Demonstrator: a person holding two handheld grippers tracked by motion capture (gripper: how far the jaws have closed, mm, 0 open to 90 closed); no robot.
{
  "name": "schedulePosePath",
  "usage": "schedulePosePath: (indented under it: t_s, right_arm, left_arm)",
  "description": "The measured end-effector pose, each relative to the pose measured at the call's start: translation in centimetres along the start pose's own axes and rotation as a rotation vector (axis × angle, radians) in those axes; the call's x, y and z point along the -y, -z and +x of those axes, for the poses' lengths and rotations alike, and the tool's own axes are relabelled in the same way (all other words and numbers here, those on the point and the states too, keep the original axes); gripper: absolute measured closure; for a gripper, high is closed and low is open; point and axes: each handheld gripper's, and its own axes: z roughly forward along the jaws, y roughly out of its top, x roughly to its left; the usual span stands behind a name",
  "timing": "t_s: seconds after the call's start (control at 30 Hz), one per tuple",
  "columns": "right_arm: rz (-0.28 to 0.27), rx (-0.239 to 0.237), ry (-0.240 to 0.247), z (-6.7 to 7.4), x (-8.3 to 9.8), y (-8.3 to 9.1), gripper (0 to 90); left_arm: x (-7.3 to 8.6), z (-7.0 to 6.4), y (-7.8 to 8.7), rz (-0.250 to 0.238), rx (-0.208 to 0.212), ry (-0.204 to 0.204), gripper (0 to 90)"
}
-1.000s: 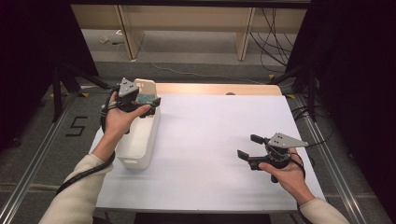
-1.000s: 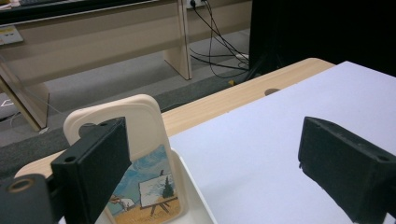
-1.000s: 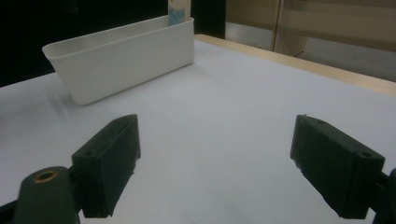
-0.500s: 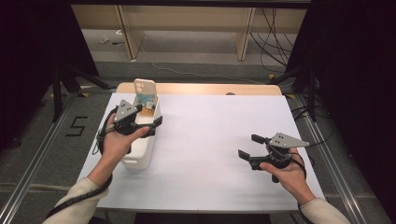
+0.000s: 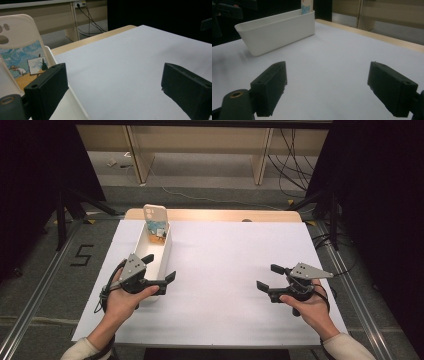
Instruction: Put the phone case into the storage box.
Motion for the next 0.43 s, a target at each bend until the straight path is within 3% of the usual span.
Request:
schedulePosePath:
  t_s: [0.43]
  right_arm:
    - [-0.002, 0.001, -0.006, -0.13, 0.11, 0.00, 16.7]
  left_arm:
    - [0.07, -0.03, -0.13, 0.004, 0.012, -0.009, 2.7]
